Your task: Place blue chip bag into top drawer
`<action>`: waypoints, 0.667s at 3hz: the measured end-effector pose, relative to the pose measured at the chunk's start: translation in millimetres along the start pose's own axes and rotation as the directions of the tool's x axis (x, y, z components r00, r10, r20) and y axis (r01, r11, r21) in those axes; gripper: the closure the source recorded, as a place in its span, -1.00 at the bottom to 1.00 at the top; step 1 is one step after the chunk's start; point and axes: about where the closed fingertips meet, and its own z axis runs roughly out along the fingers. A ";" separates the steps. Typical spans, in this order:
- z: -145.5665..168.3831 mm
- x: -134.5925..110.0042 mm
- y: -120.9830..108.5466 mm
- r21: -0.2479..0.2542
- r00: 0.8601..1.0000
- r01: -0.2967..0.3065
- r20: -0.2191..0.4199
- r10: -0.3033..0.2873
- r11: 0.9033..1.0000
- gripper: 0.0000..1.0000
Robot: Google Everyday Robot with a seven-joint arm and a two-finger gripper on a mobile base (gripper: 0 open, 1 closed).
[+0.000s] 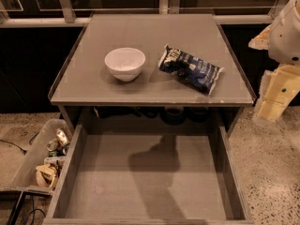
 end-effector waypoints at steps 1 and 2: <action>0.0 -0.1 -0.1 0.000 1.000 0.000 0.000 0.000 1.000 -1.00; 1.8 -10.4 -8.5 0.012 1.000 0.027 0.001 -0.027 1.000 -1.00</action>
Offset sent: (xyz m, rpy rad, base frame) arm 0.0233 0.0157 0.0002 -0.0237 -0.0108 0.0531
